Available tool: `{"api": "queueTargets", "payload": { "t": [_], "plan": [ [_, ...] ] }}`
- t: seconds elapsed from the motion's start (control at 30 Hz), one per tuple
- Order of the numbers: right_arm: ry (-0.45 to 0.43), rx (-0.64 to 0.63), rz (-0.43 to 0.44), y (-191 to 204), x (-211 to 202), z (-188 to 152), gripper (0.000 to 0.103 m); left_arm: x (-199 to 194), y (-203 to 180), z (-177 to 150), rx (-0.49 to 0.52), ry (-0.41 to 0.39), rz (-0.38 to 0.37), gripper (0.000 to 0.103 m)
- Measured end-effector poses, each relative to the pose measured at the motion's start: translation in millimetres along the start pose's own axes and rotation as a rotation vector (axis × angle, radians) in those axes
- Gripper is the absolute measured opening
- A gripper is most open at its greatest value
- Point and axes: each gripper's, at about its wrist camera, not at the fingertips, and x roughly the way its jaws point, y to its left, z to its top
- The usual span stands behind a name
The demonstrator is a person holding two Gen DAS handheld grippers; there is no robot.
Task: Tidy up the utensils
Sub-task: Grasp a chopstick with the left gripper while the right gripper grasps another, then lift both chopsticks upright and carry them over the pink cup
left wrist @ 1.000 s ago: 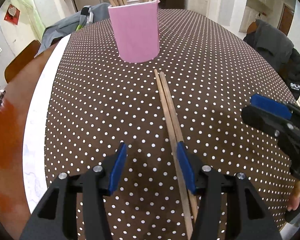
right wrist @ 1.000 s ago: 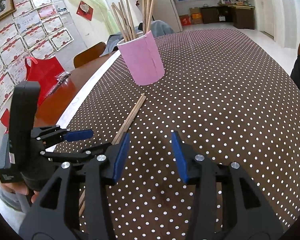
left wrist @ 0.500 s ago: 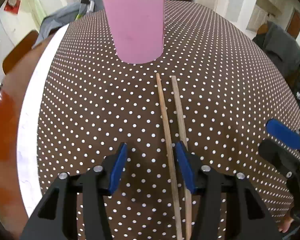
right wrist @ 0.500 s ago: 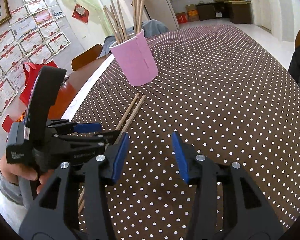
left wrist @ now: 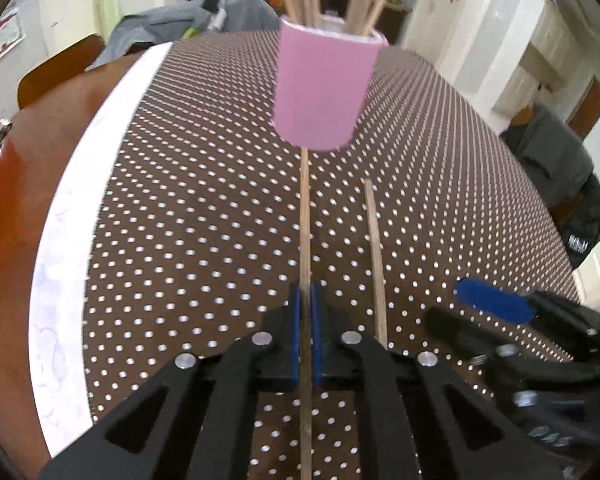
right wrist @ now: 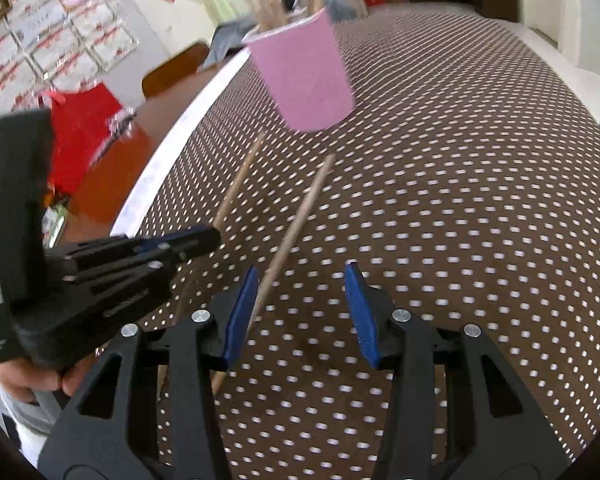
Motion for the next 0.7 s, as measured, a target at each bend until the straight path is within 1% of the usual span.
{"api": "queueTargets", "payload": {
  "t": [0.07, 0.17, 0.23, 0.33, 0.37, 0.4, 0.43, 0.47, 0.5, 0.53, 0.7],
  "plan": [
    [0.036, -0.023, -0.017, 11.8, 8.6, 5.6, 0.045, -7.8, 8.5, -1.2, -0.01, -0.026, 0.004, 0.006],
    [0.131, -0.063, -0.052, 27.5, 26.9, 13.8, 0.045, -18.5, 19.2, -5.9, -0.026, -0.058, 0.013, 0.006],
    [0.186, -0.102, -0.114, 36.6, 40.6, 18.5, 0.045, -25.5, 20.1, -7.7, -0.031, -0.08, 0.011, 0.006],
    [0.224, -0.139, -0.17, 45.0, 51.5, 24.5, 0.045, -31.9, 19.1, -8.3, -0.031, -0.098, 0.012, 0.006],
    [0.237, -0.156, -0.186, 48.4, 54.8, 26.2, 0.041, -34.0, 17.4, -8.9, -0.03, -0.102, 0.011, 0.006],
    [0.244, -0.177, -0.212, 53.2, 58.2, 28.6, 0.031, -34.8, 17.3, -8.3, -0.031, -0.104, 0.009, 0.006],
    [0.251, -0.199, -0.239, 56.0, 60.6, 30.4, 0.03, -34.6, 18.1, -8.0, -0.033, -0.105, 0.007, 0.006],
    [0.26, -0.205, -0.239, 57.2, 62.3, 32.0, 0.028, -35.6, 18.7, -9.1, -0.035, -0.107, 0.006, 0.006],
    [0.269, -0.209, -0.237, 57.9, 64.2, 34.2, 0.022, -35.9, 20.0, -9.8, -0.035, -0.108, 0.005, 0.006],
    [0.28, -0.214, -0.241, 55.8, 65.1, 36.1, 0.018, -36.4, 20.9, -9.9, -0.035, -0.11, 0.001, 0.006],
    [0.317, -0.217, -0.206, 42.4, 67.0, 46.3, 0.012, -37.1, 20.6, -10.4, -0.033, -0.12, -0.007, 0.006]
  ]
}}
